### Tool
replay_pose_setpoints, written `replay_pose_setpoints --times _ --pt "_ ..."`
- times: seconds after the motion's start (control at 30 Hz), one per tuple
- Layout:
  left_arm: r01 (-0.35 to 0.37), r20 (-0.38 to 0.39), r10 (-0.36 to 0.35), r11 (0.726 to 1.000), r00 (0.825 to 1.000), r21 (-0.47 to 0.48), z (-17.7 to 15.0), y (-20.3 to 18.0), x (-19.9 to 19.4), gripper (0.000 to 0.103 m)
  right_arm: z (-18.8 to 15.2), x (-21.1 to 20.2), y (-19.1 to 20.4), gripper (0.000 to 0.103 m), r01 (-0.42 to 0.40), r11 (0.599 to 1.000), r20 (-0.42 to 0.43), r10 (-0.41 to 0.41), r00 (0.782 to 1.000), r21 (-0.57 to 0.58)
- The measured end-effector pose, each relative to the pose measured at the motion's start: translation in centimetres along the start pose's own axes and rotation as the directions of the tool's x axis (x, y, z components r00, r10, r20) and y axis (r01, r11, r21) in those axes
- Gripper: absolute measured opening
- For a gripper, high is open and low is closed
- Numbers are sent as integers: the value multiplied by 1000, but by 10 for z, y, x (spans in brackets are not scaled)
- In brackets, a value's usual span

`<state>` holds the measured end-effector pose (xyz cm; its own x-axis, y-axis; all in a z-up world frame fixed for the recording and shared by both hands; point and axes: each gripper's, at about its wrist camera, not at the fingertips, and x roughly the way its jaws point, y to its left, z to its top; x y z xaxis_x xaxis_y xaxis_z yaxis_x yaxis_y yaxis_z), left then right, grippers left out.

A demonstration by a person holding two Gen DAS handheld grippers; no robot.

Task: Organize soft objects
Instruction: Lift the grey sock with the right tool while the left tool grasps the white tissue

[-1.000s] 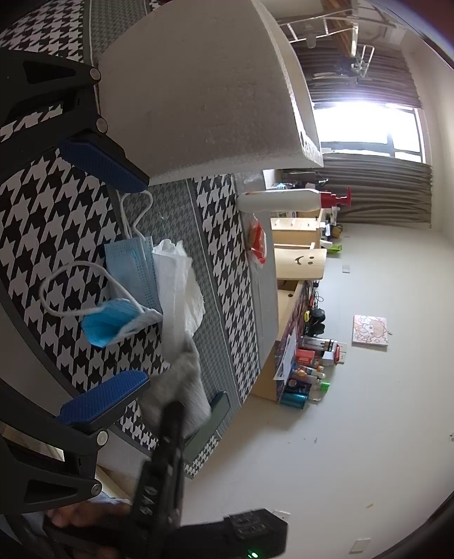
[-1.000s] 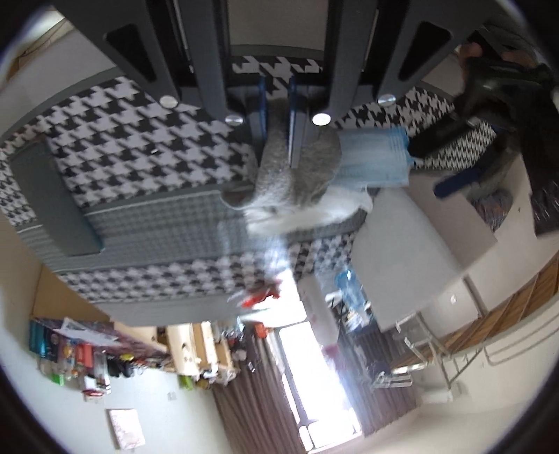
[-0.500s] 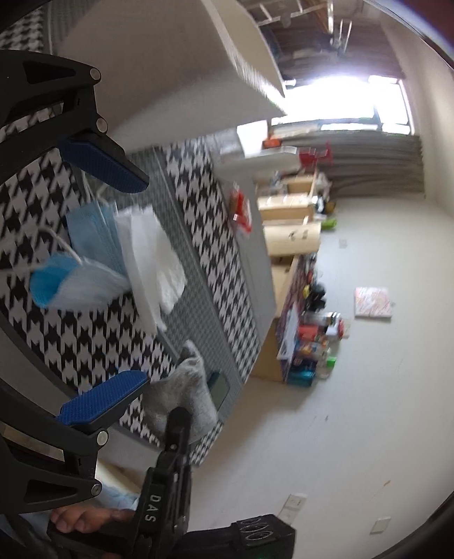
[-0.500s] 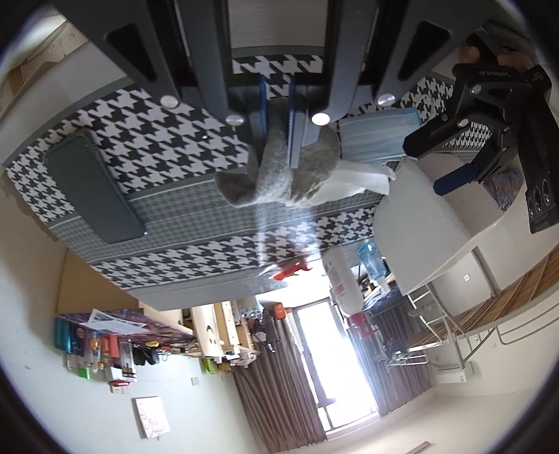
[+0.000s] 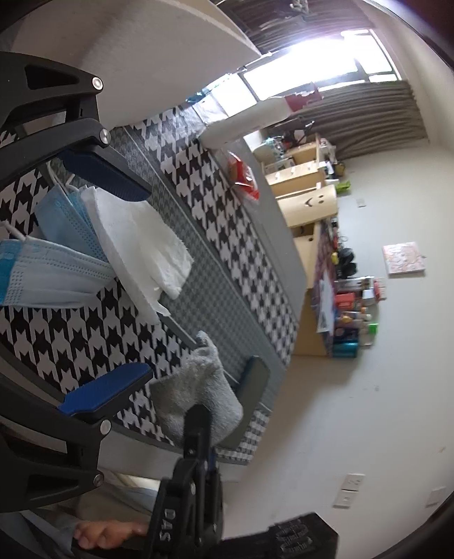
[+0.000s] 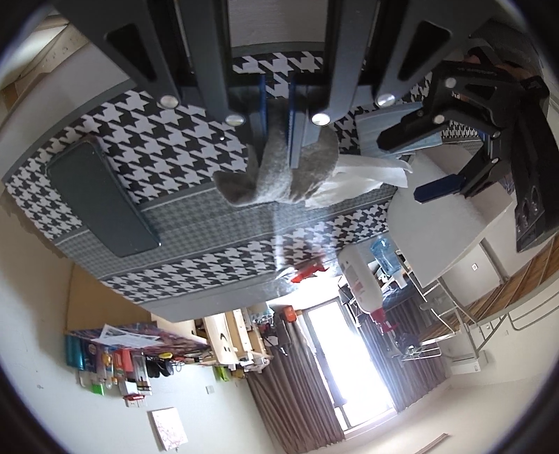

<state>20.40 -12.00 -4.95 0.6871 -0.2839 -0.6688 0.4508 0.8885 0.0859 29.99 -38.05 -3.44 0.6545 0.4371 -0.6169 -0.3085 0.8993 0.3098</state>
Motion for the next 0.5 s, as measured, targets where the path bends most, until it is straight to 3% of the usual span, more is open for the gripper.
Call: replay_pose_setpoints --times 0.3,0.5 --pt "57 -119 -48 996 992 67 4 -1 27 89 -2 4 -2 12 -23 1000 -14 23 1000 14" --pt "22 -187 -2 994 982 103 7 -2 49 76 -3 6 -2 12 -40 999 -17 40 999 19"
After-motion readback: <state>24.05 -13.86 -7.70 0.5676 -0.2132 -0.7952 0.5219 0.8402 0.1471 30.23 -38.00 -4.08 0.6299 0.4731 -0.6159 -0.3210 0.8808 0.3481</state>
